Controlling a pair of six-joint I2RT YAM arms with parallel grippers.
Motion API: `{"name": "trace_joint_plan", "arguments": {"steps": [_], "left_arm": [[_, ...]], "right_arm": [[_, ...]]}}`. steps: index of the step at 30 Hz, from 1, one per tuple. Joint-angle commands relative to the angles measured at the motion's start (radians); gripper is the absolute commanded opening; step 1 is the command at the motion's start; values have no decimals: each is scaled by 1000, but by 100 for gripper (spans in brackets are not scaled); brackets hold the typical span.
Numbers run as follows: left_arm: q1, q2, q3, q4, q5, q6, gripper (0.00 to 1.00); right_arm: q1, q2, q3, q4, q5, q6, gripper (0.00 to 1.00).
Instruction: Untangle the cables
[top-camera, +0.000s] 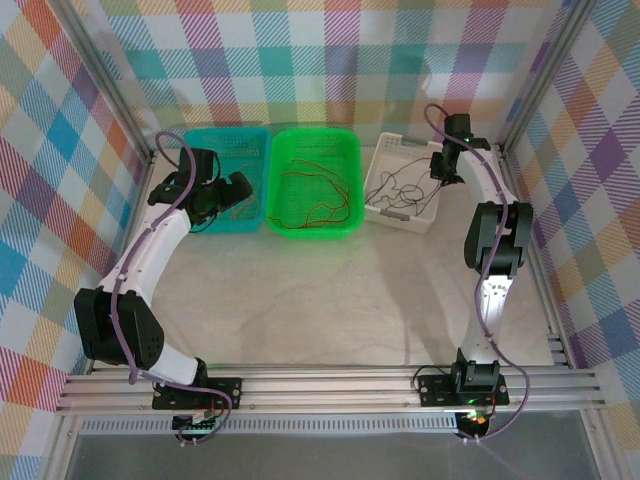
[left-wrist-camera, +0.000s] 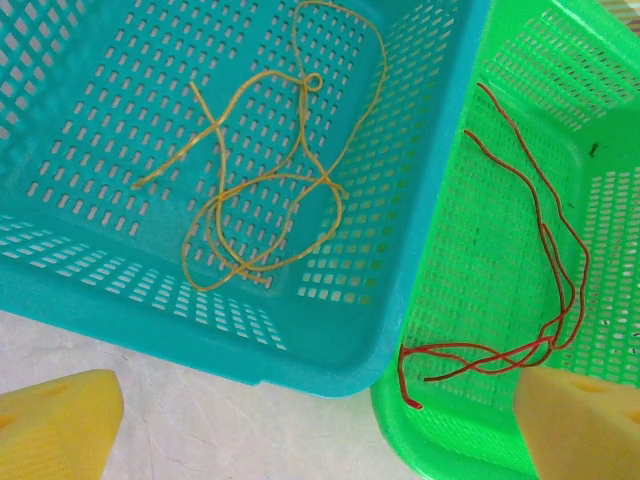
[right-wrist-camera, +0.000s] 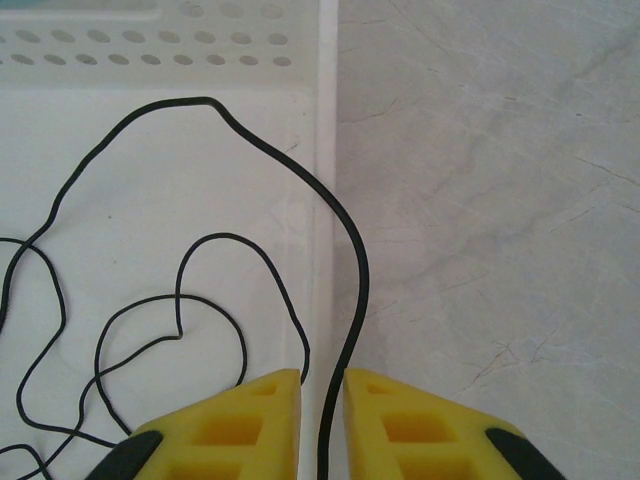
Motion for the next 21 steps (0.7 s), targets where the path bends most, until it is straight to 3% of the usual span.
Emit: {"name": "trace_joint_plan", "arguments": {"steps": [1,17,21], "left_arm": [[13,3,35,-27,8,22,100],[13,3,37,-29,5,22,100],[13,2,37,-30,5,22,100]], "right_arm": [[4,-12,10,-22,-13,14,21],[6,-28,19,-32,-1,25,0],[6,-53,20,-33,-7,33,0]]}}
